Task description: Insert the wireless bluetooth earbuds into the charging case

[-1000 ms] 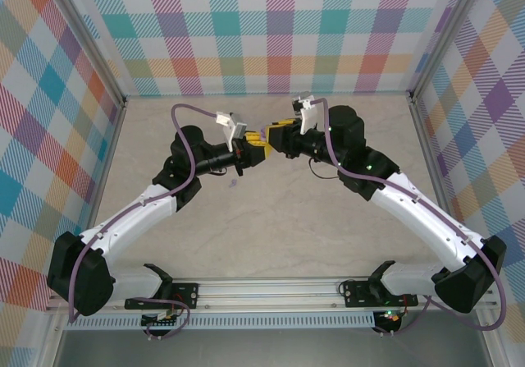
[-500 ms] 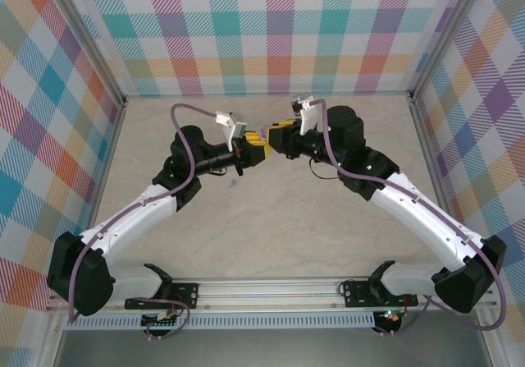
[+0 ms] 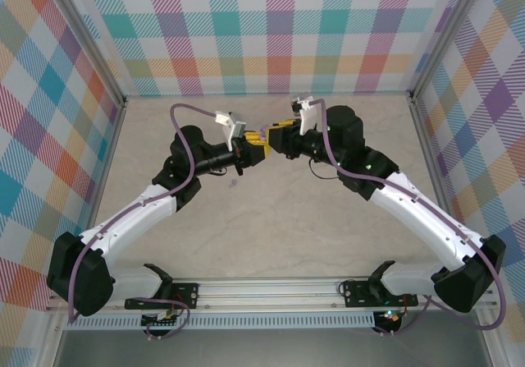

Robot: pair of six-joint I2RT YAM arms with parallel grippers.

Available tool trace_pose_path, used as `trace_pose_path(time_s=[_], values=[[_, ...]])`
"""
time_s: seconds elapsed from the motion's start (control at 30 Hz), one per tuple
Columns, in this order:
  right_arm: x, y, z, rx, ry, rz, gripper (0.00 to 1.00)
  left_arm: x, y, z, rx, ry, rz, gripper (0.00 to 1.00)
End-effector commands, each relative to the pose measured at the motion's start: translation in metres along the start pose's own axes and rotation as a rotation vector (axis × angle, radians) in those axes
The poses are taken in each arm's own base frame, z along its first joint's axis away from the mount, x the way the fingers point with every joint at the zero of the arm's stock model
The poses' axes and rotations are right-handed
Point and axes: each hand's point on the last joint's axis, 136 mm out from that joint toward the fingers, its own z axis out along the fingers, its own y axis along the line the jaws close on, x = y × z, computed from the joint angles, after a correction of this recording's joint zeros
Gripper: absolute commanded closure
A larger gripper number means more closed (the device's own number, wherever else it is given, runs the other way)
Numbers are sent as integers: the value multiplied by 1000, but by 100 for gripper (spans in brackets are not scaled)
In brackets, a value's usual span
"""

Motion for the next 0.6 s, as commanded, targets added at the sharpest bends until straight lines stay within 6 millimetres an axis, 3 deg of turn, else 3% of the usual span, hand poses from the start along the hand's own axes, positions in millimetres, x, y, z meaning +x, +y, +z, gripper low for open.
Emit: trace_pose_path(time_s=[0.0, 0.27, 0.57], values=[[-10, 4, 0, 4, -18, -11, 72, -35, -23, -6, 51, -82, 58, 91], [-10, 1, 1, 22, -20, -3, 71, -31, -27, -4, 81, -61, 56, 90], [-7, 3, -1, 12, 0, -4, 71, -36, -17, -4, 21, -82, 40, 91]])
